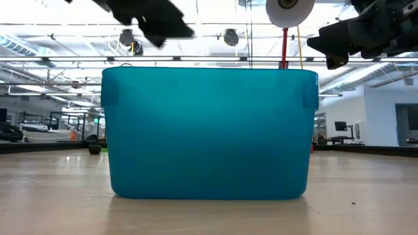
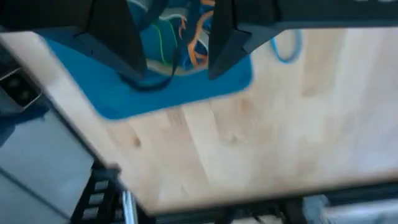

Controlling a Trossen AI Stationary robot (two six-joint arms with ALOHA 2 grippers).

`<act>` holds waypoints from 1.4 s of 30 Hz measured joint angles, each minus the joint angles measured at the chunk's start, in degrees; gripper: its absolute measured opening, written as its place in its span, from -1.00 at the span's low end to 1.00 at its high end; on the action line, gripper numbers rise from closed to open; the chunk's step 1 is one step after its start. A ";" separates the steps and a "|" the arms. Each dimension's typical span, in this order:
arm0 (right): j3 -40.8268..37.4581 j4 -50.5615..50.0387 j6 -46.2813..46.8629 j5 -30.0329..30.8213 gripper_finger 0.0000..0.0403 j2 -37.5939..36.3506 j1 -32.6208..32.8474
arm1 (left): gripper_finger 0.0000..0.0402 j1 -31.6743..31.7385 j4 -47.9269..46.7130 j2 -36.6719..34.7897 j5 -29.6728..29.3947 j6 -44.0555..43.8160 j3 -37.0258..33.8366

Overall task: Pick and place rubber bands into bin
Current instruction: Put the light blue rubber band into the blue bin

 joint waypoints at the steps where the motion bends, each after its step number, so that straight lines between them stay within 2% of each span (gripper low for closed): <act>1: 0.00 0.00 -0.30 0.00 -0.26 0.02 -0.01 | -0.07 0.15 -2.37 -2.28 -0.06 0.14 0.07; 6: 0.00 0.59 0.09 -0.09 -0.26 0.02 0.00 | -0.01 0.33 -12.29 -12.90 -1.33 2.21 -0.15; 9: 0.00 1.26 0.15 -0.82 -0.27 -0.01 0.10 | 0.00 0.42 -13.56 -18.91 -1.55 3.25 -1.85; 17: 0.00 1.10 0.04 -9.19 -0.26 0.21 0.12 | 0.00 0.53 -7.51 -33.62 -2.99 3.42 -14.33; 22: 0.00 0.90 -1.57 -5.78 -0.27 0.21 0.12 | 0.00 0.53 -0.13 -39.83 -4.30 2.16 -23.07; 27: 0.00 2.95 -0.61 -4.11 -0.29 0.21 -0.15 | 0.00 0.53 7.09 -41.98 -5.08 1.95 -29.48; 31: 1.05 3.59 -2.50 -0.46 -0.29 0.23 -1.23 | 0.00 0.51 10.88 -41.83 -6.21 3.70 -31.65; 36: 8.78 -5.55 -5.07 0.40 -0.30 3.37 -3.82 | 0.00 0.57 11.94 -41.80 -9.24 3.46 -31.65; 42: 17.70 -17.22 -7.49 1.63 -0.30 14.49 -8.13 | 0.00 0.57 12.54 -41.78 -9.33 3.44 -31.65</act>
